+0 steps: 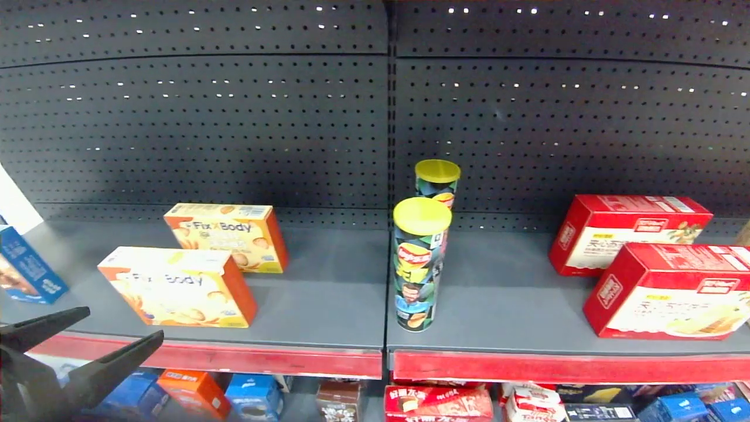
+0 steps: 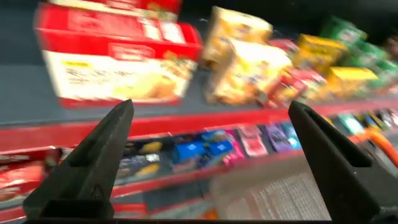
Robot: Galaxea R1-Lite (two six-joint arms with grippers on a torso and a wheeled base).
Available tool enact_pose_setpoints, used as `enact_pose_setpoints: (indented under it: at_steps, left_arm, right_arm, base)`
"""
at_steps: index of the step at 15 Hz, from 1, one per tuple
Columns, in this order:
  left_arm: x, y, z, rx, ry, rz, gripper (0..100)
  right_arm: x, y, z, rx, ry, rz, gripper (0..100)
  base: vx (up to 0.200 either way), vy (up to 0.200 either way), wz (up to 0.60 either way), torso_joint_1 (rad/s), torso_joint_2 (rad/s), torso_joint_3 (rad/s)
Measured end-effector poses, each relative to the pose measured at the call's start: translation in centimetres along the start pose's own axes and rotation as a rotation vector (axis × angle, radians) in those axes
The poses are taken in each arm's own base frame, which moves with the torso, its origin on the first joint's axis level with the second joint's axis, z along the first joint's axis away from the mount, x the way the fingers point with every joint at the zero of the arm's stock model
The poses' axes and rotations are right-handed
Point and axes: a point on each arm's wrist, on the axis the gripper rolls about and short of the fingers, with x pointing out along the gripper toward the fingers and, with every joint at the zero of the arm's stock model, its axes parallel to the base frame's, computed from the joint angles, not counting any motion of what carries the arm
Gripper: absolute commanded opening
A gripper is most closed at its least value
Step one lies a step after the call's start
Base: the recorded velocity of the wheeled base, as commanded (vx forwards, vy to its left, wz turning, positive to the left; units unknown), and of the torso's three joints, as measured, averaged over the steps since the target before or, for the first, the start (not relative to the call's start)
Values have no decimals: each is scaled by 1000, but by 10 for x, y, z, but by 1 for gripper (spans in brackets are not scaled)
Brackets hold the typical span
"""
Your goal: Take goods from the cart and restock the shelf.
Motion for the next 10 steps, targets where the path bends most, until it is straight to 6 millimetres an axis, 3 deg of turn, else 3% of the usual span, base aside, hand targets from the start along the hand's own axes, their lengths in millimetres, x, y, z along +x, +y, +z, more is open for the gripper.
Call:
enact_pose_setpoints:
  at_steps: [6,10]
  left_arm:
    - [24,0,4,4,75,-40,100]
    - [57,2,18,49,95,-65,100]
  right_arm:
    - [1,1,0,-21,-41,45,100]
    - [11,1,11,-8,-60,-11,100]
  base:
    - [0,0,0,0,0,0]
    - [0,0,0,0,0,0]
